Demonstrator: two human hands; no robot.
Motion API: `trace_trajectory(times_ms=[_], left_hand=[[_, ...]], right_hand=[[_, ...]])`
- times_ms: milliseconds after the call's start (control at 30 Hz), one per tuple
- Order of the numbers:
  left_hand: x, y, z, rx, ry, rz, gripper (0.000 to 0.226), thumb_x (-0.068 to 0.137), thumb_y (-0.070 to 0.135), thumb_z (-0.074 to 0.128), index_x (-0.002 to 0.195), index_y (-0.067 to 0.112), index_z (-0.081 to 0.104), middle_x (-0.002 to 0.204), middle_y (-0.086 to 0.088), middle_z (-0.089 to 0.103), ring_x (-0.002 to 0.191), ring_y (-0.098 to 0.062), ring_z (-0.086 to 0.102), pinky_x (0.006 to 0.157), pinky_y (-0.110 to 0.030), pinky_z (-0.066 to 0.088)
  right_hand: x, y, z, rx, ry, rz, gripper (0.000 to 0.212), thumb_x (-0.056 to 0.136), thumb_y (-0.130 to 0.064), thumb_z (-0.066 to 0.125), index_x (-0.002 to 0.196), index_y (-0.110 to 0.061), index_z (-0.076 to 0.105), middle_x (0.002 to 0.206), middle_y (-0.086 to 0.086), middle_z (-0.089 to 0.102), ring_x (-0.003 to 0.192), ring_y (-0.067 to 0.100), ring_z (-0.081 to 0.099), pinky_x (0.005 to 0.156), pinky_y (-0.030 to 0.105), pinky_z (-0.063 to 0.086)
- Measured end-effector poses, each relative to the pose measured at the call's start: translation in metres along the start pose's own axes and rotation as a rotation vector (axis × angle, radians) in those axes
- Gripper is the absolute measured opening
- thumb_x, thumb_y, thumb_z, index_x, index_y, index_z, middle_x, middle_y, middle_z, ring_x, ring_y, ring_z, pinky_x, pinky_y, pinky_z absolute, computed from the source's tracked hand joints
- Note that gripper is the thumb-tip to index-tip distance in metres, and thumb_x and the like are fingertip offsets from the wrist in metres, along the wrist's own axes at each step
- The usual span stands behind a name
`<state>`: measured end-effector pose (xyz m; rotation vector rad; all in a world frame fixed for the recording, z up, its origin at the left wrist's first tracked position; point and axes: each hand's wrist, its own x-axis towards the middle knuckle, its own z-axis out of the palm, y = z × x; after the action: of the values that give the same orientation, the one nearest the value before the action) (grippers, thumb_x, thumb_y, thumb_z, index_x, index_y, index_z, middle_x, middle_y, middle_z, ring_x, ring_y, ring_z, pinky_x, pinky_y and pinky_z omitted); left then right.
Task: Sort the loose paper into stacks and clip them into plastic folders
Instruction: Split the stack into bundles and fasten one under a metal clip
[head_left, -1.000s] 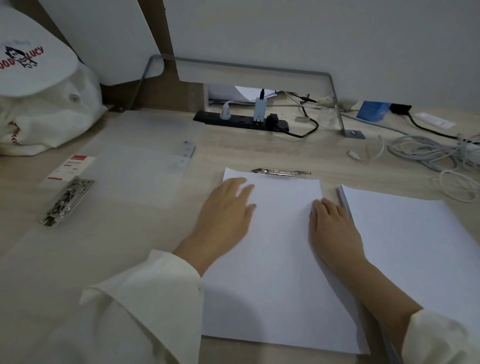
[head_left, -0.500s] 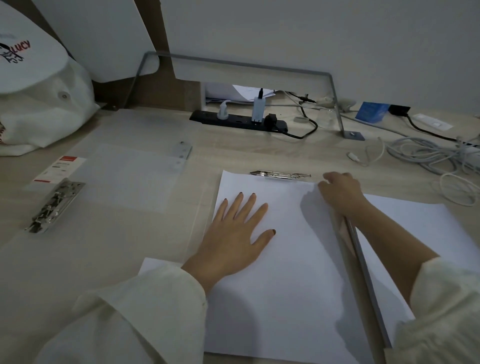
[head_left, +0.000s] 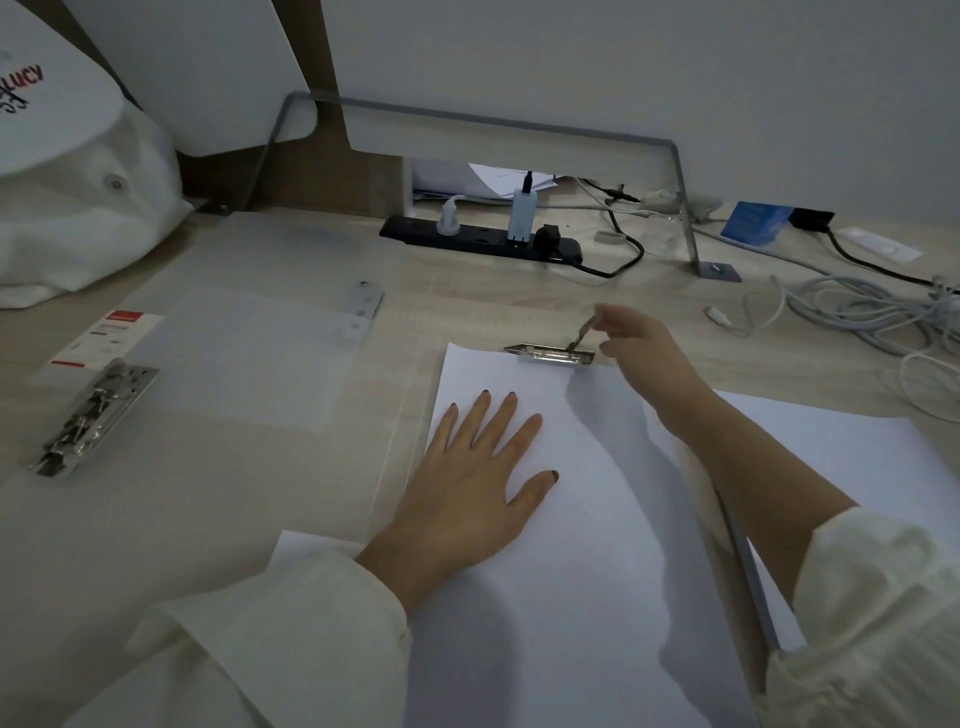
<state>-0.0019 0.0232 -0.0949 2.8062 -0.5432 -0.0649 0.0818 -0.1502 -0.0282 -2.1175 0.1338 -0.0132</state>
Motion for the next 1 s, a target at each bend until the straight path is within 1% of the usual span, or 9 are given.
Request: trace_trajectory(times_ms=[67, 267, 400, 500, 600, 700, 867, 933, 1000], left_hand=[[0.0, 0.001, -0.001, -0.011, 0.003, -0.001, 0.086, 0.067, 0.068, -0.015, 0.146, 0.037, -0.007, 0.156, 0.011, -0.018, 0.143, -0.011, -0.023, 0.119, -0.038, -0.012], [0.001, 0.001, 0.0, -0.023, 0.014, 0.007, 0.088, 0.066, 0.066, -0.017, 0.147, 0.036, -0.005, 0.157, 0.009, -0.016, 0.143, -0.012, -0.022, 0.118, -0.038, -0.013], [0.001, 0.001, -0.002, -0.017, 0.002, 0.007, 0.089, 0.064, 0.067, -0.018, 0.147, 0.036, -0.007, 0.157, 0.009, -0.018, 0.143, -0.013, -0.023, 0.118, -0.038, -0.013], [0.002, 0.002, -0.002, -0.017, 0.003, 0.006, 0.089, 0.064, 0.067, -0.018, 0.146, 0.036, -0.008, 0.157, 0.009, -0.018, 0.143, -0.013, -0.023, 0.118, -0.038, -0.014], [0.003, 0.001, -0.001, -0.026, 0.0, 0.002, 0.089, 0.063, 0.067, -0.017, 0.146, 0.036, -0.008, 0.157, 0.009, -0.019, 0.143, -0.013, -0.023, 0.117, -0.038, -0.015], [0.004, 0.001, 0.001, -0.031, 0.013, 0.009, 0.089, 0.064, 0.067, -0.017, 0.147, 0.036, -0.007, 0.157, 0.009, -0.017, 0.143, -0.013, -0.022, 0.116, -0.037, -0.017], [0.003, 0.0, 0.002, -0.05, 0.036, 0.029, 0.088, 0.066, 0.067, -0.016, 0.147, 0.033, -0.006, 0.158, 0.009, -0.011, 0.144, -0.014, -0.019, 0.119, -0.04, -0.012], [0.003, 0.0, 0.001, -0.05, 0.026, 0.02, 0.089, 0.066, 0.066, -0.015, 0.147, 0.031, -0.006, 0.158, 0.008, -0.011, 0.144, -0.013, -0.02, 0.119, -0.04, -0.012], [0.003, 0.0, 0.0, -0.054, 0.024, 0.022, 0.088, 0.069, 0.066, -0.012, 0.148, 0.028, -0.002, 0.159, 0.008, -0.008, 0.144, -0.013, -0.019, 0.118, -0.038, -0.014]], right_hand=[[-0.003, -0.009, 0.009, -0.124, -0.071, -0.096, 0.053, 0.088, 0.005, 0.035, 0.135, -0.015, 0.048, 0.134, 0.002, 0.052, 0.126, 0.015, 0.045, 0.09, 0.021, 0.033], [-0.005, -0.013, 0.03, -0.5, -0.079, -0.277, 0.058, 0.088, 0.005, 0.035, 0.141, -0.018, 0.039, 0.131, 0.008, 0.045, 0.115, 0.024, 0.048, 0.084, 0.022, 0.037], [-0.001, -0.018, 0.038, -0.622, -0.081, -0.309, 0.062, 0.087, 0.002, 0.037, 0.144, -0.022, 0.032, 0.128, 0.01, 0.042, 0.12, 0.024, 0.04, 0.093, 0.031, 0.039], [0.0, -0.021, 0.041, -0.705, -0.079, -0.326, 0.06, 0.088, 0.0, 0.037, 0.143, -0.024, 0.035, 0.125, 0.01, 0.041, 0.122, 0.024, 0.035, 0.095, 0.029, 0.036], [0.0, -0.022, 0.044, -0.744, -0.161, -0.284, 0.06, 0.089, -0.005, 0.036, 0.144, -0.03, 0.032, 0.126, 0.01, 0.046, 0.117, 0.026, 0.043, 0.09, 0.032, 0.04], [-0.002, -0.022, 0.047, -0.753, -0.226, -0.202, 0.063, 0.089, -0.007, 0.035, 0.144, -0.035, 0.028, 0.128, 0.007, 0.055, 0.1, 0.024, 0.053, 0.076, 0.03, 0.04], [-0.009, -0.027, 0.059, -0.887, -0.321, -0.073, 0.077, 0.083, -0.018, 0.056, 0.147, -0.037, 0.016, 0.141, 0.005, 0.048, 0.125, 0.027, 0.047, 0.095, 0.036, 0.042], [-0.011, -0.029, 0.063, -0.95, -0.311, -0.082, 0.083, 0.081, -0.019, 0.061, 0.148, -0.031, 0.014, 0.136, 0.007, 0.052, 0.122, 0.027, 0.05, 0.091, 0.036, 0.043], [-0.013, -0.029, 0.069, -1.018, -0.268, -0.124, 0.081, 0.083, -0.018, 0.056, 0.15, -0.024, 0.01, 0.128, 0.01, 0.057, 0.115, 0.028, 0.055, 0.086, 0.035, 0.044]])
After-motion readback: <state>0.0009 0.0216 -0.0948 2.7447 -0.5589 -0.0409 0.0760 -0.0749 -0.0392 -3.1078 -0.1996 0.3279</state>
